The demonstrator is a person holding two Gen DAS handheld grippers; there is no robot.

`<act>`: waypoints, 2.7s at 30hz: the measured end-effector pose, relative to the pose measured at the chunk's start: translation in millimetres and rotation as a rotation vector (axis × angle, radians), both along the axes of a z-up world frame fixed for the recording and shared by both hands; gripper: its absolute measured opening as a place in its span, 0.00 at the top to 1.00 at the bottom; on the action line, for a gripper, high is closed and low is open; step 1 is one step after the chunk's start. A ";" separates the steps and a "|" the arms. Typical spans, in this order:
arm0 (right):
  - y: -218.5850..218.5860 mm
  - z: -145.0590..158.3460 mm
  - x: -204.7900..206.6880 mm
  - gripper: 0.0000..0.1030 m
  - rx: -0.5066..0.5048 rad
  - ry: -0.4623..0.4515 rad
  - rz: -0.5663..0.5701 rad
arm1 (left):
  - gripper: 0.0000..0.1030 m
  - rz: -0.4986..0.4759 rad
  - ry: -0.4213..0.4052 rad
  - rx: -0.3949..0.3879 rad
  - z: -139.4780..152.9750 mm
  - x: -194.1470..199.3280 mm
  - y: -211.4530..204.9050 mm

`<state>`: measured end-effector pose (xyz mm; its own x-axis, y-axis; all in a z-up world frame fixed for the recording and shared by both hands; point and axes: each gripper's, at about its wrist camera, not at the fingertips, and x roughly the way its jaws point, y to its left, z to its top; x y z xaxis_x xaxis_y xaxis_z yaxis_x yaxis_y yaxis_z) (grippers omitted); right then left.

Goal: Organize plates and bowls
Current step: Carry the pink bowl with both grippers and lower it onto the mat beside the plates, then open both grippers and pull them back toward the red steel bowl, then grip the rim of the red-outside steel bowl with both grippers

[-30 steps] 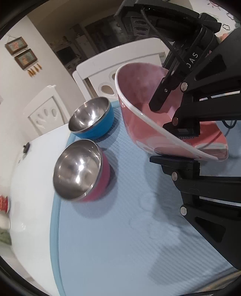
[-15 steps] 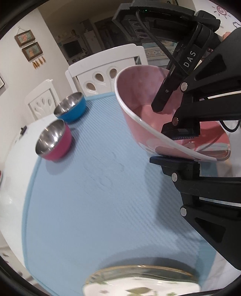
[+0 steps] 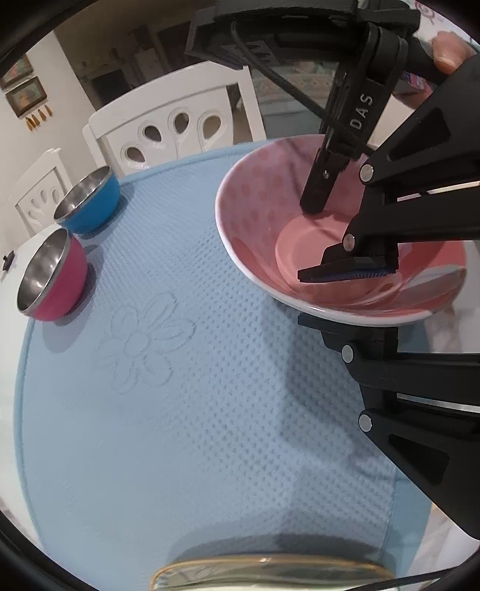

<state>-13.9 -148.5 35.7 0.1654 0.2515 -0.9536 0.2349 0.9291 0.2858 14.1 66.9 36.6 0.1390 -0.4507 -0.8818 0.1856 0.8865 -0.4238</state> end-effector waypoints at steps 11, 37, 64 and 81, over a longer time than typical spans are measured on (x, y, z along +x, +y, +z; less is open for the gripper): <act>-24.8 6.4 -6.3 0.86 0.077 0.006 -0.058 | 0.86 0.043 -0.041 -0.017 17.2 2.2 23.9; -34.4 210.6 -43.7 0.08 0.043 -0.816 -0.010 | 0.51 -0.156 -0.444 -0.101 173.7 39.9 -20.7; -74.9 39.9 170.1 0.41 0.303 -0.348 -0.073 | 0.48 0.056 -0.175 -0.029 36.6 233.0 -34.4; -59.5 -23.8 236.9 0.59 0.227 -0.268 -0.056 | 0.77 0.002 -0.109 -0.063 -22.2 276.5 -48.9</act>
